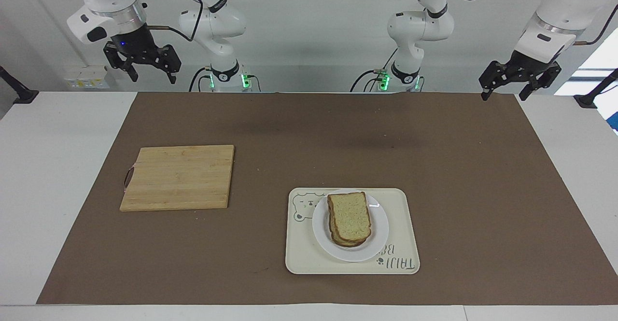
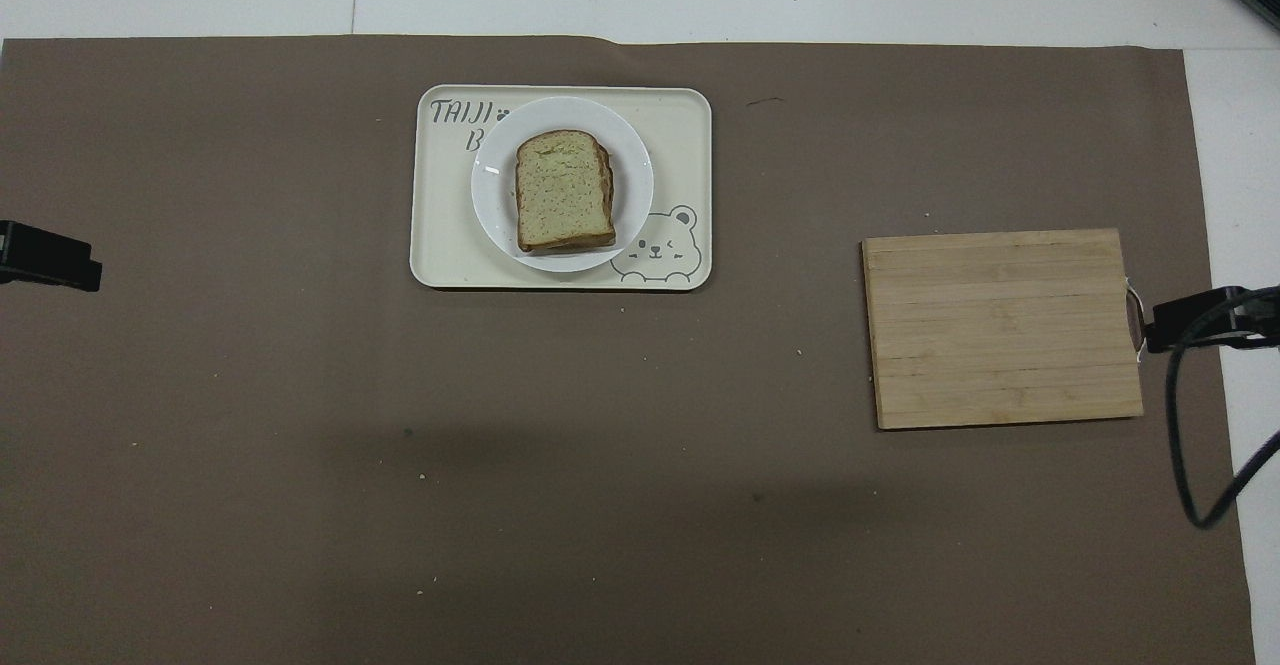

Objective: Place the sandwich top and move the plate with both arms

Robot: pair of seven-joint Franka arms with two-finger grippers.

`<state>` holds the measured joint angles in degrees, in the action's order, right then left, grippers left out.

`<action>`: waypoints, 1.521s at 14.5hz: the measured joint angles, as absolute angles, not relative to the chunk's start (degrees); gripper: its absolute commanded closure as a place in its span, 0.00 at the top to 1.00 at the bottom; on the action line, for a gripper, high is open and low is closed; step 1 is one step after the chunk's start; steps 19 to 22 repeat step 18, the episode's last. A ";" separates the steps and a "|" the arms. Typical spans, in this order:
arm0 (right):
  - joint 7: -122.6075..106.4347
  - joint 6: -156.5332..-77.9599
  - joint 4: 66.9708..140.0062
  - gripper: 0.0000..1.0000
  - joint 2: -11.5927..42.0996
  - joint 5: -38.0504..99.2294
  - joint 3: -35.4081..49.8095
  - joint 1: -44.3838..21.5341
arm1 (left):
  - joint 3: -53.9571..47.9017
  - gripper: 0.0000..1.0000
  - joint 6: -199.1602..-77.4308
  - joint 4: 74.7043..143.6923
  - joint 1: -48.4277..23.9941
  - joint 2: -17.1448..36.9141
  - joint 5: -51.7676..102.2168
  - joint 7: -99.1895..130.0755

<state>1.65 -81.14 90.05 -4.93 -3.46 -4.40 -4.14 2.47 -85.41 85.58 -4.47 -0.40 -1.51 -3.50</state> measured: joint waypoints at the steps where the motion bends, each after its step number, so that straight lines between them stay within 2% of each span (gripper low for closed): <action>1: 1.65 -81.14 90.05 1.00 -4.93 -3.46 -4.40 -4.14 | 2.47 1.00 -85.41 85.58 -4.47 -0.40 -1.51 -3.50; 22: 1.65 -81.13 90.05 1.00 -4.93 -3.46 -4.42 -4.14 | 2.92 1.00 -85.40 85.58 -4.42 -0.40 -0.38 -3.36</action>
